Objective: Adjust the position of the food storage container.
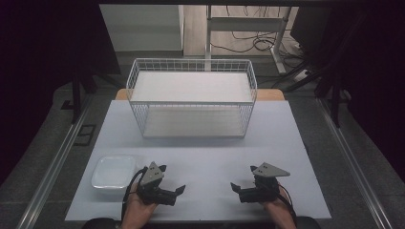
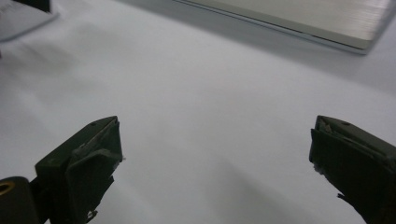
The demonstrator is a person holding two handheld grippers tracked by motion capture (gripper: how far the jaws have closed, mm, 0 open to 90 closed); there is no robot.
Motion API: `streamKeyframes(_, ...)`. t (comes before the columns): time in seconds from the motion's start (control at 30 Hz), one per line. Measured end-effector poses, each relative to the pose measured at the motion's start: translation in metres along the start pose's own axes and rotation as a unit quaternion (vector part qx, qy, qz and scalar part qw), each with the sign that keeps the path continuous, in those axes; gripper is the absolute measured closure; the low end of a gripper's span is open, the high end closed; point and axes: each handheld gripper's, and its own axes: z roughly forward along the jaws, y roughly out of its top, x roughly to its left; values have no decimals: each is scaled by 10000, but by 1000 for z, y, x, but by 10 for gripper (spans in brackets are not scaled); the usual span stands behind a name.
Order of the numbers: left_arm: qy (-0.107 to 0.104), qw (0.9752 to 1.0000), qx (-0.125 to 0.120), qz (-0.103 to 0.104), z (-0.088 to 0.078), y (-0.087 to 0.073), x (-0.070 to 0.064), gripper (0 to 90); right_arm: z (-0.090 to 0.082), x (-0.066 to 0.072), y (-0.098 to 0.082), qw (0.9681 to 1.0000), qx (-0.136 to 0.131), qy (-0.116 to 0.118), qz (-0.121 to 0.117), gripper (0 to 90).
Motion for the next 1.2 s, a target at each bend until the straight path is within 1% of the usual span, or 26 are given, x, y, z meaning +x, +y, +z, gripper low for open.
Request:
streamKeyframes(0.03, 40, 10000, 7, -7, -2, -1, 1, 21, 1, -2, 1, 10000, 0, -85, -25, 15)
streamKeyframes(0.07, 116, 9999, 43, -18, -3, -3, 3, 31, 4, -3, 1, 9999, -50, -124, 51, 15)
streamKeyframes(0.1, 135, 9998, 118, -62, -5, -5, 5, 31, 4, -3, 1, 9999, -50, -124, 51, 15)
streamKeyframes(0.13, 107, 9997, 181, -115, -6, -7, 7, 34, 6, -2, 1, 9998, -58, 147, 126, 10)
streamKeyframes(0.17, 88, 9997, 188, -154, -6, -7, 8, 34, 6, -2, 1, 9998, -58, 147, 126, 10)
streamKeyframes(0.2, 53, 9996, 192, -186, -7, -8, 10, 37, 6, 2, 2, 9997, -121, 198, 13, 0)
streamKeyframes(0.23, -13, 9996, 202, -207, -7, -7, 10, 37, 6, 2, 2, 9997, -121, 198, 13, 0)
streamKeyframes(0.27, -35, 9996, 230, -173, -6, -7, 9, 32, 5, 4, 2, 9998, -135, 153, -62, 0)
streamKeyframes(0.3, 3, 9995, 286, -107, -5, -7, 8, 28, 5, 6, 3, 9997, -129, 127, -146, 0)
streamKeyframes(0.4, -15, 9992, 395, 16, -1, -7, 4, 20, 7, 7, 2, 9999, -28, 72, -155, 0)
streamKeyframes(0.5, -66, 9994, 349, 45, -1, -6, 2, 12, 10, 7, 1, 9999, 87, 79, -92, 0)
streamKeyframes(0.57, -104, 9994, 335, 64, -2, -4, 1, 6, 11, 8, 0, 9999, 103, 71, -81, 0)
streamKeyframes(0.67, -286, 9993, 231, 22, -4, -2, 1, 6, 10, 9, 1, 9998, 119, 57, -122, 0)
streamKeyframes(0.7, -289, 9993, 220, 24, -5, -1, 1, 13, 10, 8, 1, 9998, 117, 62, -127, 0)
streamKeyframes(0.77, -192, 9996, 180, 83, -7, 1, 0, 54, 9, 8, 1, 9999, 94, 43, -101, 0)
streamKeyframes(0.8, -163, 9997, 159, 114, -9, 2, 0, 54, 9, 8, 1, 9999, 94, 43, -101, 0)
streamKeyframes(0.87, -100, 9997, 122, 159, -13, 5, 1, 113, 8, 8, 1, 9999, 82, 32, -101, 0)
streamKeyframes(0.93, -89, 9998, 99, 145, -18, 7, 4, 187, 8, 7, 1, 9999, 80, 37, -76, 0)
streamKeyframes(0.97, -73, 9999, 65, 131, -21, 8, 6, 274, 8, 8, 1, 9999, 84, 15, -82, 0)
streamKeyframes(1.0, -62, 9999, 66, 120, -24, 10, 7, 274, 8, 8, 1, 9999, 84, 15, -82, 0)
streamKeyframes(1.03, -32, 9998, 75, 153, -27, 11, 9, 384, 9, 8, 1, 9999, 93, 11, -87, 0)
streamKeyframes(1.07, 70, 9997, 103, 220, -32, 12, 13, 418, 9, 8, 1, 9999, 94, -11, -100, 0)
streamKeyframes(1.1, 70, 9997, 103, 220, -32, 12, 13, 449, 9, 9, 1, 9999, 85, -13, -103, 0)
streamKeyframes(1.13, 130, 9996, 117, 207, -35, 12, 16, 449, 9, 9, 1, 9999, 85, -13, -103, 0)
streamKeyframes(1.17, 195, 9996, 124, 183, -38, 12, 19, 484, 9, 9, 2, 9999, 84, -15, -99, 0)
streamKeyframes(1.2, 267, 9995, 111, 141, -41, 12, 23, 568, 9, 9, 1, 9999, 83, -24, -92, 0)
